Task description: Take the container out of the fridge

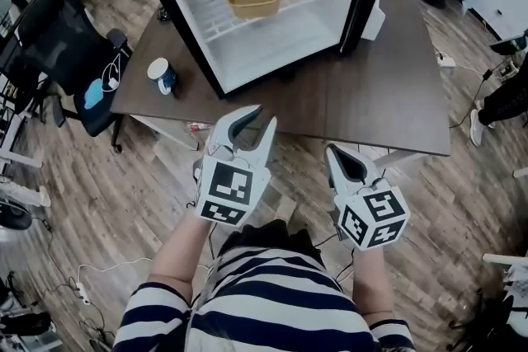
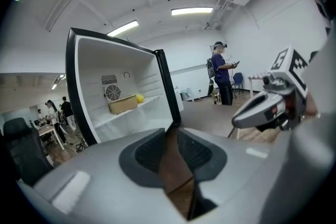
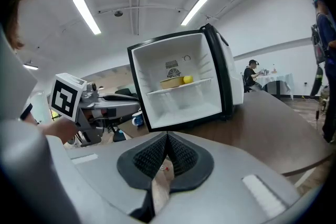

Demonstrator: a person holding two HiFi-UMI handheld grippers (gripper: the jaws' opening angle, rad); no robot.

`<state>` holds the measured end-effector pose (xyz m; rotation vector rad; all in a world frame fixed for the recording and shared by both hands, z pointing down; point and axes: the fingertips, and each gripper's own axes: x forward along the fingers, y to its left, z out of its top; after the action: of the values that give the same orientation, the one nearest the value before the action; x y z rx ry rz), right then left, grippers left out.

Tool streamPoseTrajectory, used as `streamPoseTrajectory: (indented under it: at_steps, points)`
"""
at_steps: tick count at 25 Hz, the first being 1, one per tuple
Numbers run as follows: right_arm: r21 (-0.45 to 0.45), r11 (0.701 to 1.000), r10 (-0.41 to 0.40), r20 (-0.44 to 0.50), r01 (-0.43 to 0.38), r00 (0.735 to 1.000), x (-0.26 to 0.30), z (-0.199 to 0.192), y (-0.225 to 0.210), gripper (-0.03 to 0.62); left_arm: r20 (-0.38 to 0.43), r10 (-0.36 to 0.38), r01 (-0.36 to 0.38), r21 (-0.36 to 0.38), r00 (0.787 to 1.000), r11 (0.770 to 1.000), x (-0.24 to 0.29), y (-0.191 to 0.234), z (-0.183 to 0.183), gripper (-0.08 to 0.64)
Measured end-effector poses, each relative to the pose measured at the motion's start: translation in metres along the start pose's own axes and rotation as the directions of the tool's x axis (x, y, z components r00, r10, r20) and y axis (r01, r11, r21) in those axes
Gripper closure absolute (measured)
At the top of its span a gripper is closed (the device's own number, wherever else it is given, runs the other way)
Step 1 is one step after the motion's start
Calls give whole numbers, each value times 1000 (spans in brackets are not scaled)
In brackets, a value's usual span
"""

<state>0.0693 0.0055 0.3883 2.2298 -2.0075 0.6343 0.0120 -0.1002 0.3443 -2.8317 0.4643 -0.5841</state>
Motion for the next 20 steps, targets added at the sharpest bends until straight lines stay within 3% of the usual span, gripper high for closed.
streamPoseTrajectory:
  at_steps: [7,20]
  points:
    - [-44,998,46,-13,-46,999,38,28,-14,594,-11,53,-53,6,999,999,32,36,8,560]
    - [-82,991,105,-10,-105,994,101,65,-35,594,-33,105,-98,170,994,981,82,78,30,560]
